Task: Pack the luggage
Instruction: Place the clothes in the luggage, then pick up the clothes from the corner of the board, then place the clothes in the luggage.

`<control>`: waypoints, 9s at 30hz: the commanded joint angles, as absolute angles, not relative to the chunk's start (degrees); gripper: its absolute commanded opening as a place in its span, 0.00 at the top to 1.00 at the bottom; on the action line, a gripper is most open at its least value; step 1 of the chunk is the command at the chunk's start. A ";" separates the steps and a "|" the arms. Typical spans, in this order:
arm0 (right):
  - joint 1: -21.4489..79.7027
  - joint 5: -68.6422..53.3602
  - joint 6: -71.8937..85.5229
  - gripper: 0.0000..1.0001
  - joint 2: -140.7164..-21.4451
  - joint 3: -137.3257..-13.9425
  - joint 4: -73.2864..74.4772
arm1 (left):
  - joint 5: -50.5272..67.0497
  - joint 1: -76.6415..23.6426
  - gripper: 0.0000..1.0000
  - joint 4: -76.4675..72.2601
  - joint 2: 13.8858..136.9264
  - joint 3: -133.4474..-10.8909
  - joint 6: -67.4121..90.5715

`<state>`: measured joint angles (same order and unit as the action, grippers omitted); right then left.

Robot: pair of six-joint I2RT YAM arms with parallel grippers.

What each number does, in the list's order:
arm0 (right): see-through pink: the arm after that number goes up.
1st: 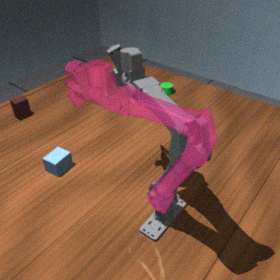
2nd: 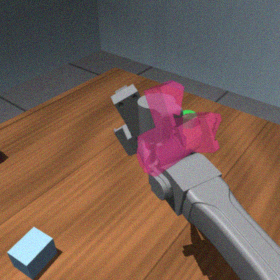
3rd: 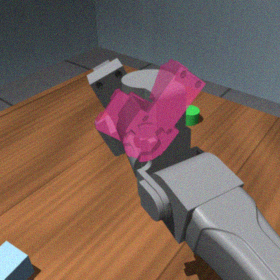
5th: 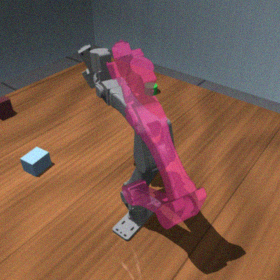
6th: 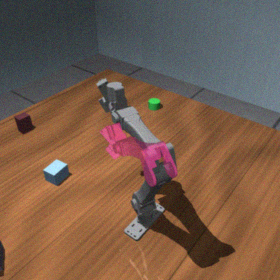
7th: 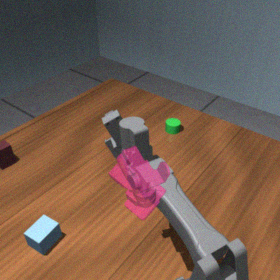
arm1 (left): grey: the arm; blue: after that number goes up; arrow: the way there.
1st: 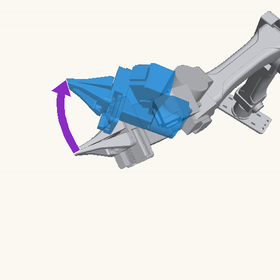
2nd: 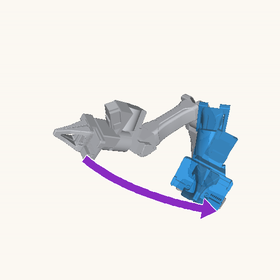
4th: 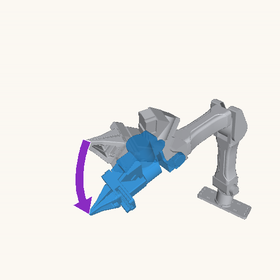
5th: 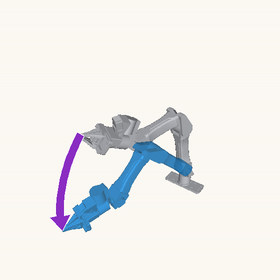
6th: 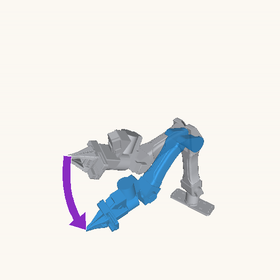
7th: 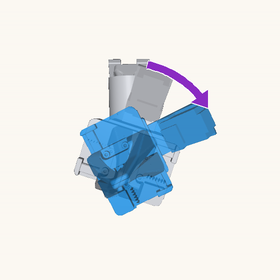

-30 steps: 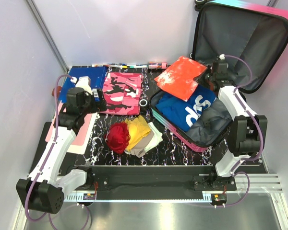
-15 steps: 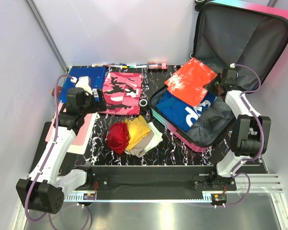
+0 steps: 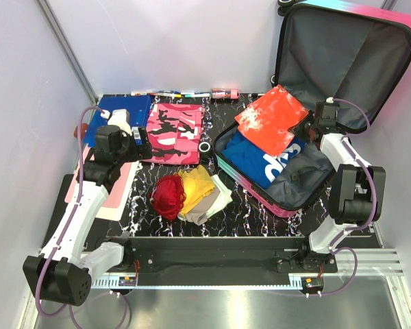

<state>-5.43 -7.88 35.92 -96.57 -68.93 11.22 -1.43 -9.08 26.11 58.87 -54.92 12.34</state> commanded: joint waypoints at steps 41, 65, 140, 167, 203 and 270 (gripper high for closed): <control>-6.24 -11.69 31.11 1.00 -98.87 -67.59 14.07 | 0.35 -9.40 0.01 24.43 56.07 -55.37 12.92; -5.19 -7.63 27.33 0.12 -79.18 -69.96 19.17 | 1.58 -9.40 0.01 24.34 57.13 -55.55 13.27; 35.07 11.77 29.27 0.16 -155.04 -152.40 37.88 | 1.32 -10.02 0.01 24.26 56.69 -55.72 14.50; 34.89 4.30 32.78 0.23 -161.81 -155.66 35.95 | 0.88 -10.11 0.01 24.26 56.60 -55.81 14.41; 37.79 2.02 30.59 1.00 -142.31 -149.95 26.54 | 0.18 -10.20 0.01 24.34 56.43 -55.81 14.06; 21.62 24.97 22.76 1.00 -92.72 -90.71 28.83 | 0.70 -10.20 0.01 24.35 57.39 -55.55 14.59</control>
